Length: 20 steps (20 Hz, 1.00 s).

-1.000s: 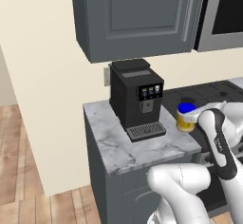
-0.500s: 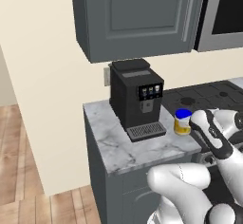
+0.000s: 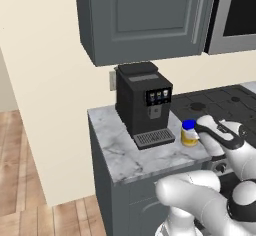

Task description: Take 2 condiments from the cabinet and move them on the counter near the stove.Make sure the condiments are lined up with each other, next to each other.

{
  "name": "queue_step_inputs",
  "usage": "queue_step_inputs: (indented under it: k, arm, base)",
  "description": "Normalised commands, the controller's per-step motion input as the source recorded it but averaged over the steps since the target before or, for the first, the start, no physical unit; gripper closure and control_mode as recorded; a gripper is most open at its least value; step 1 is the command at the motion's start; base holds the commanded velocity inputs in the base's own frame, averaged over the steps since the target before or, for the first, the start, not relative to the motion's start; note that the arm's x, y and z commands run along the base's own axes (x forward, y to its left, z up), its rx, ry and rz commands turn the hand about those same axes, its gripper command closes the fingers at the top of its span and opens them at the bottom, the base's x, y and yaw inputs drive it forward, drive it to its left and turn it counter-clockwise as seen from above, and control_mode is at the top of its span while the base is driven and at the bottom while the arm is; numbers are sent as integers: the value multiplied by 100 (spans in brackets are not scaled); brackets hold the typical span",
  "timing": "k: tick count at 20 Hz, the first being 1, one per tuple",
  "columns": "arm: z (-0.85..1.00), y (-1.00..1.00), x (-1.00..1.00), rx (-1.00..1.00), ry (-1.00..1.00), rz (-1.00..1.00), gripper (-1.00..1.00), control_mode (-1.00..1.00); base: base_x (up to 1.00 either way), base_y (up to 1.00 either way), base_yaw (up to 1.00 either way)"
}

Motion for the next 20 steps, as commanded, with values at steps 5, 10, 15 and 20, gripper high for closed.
queue_step_inputs:
  k: [5, 10, 15, 20]
  arm:
    - [-31, -11, 19, 0, 0, 0, 100, -100]
    - [-24, -3, 7, 0, 0, 0, 100, -100]
    - [-33, 1, -2, 0, 0, 2, 100, -100]
    - [-42, 30, -35, -3, 0, 7, -100, -100]
  base:
    - [0, 0, 0]
    - [0, 0, 0]
    - [0, 0, 0]
    - [0, 0, 0]
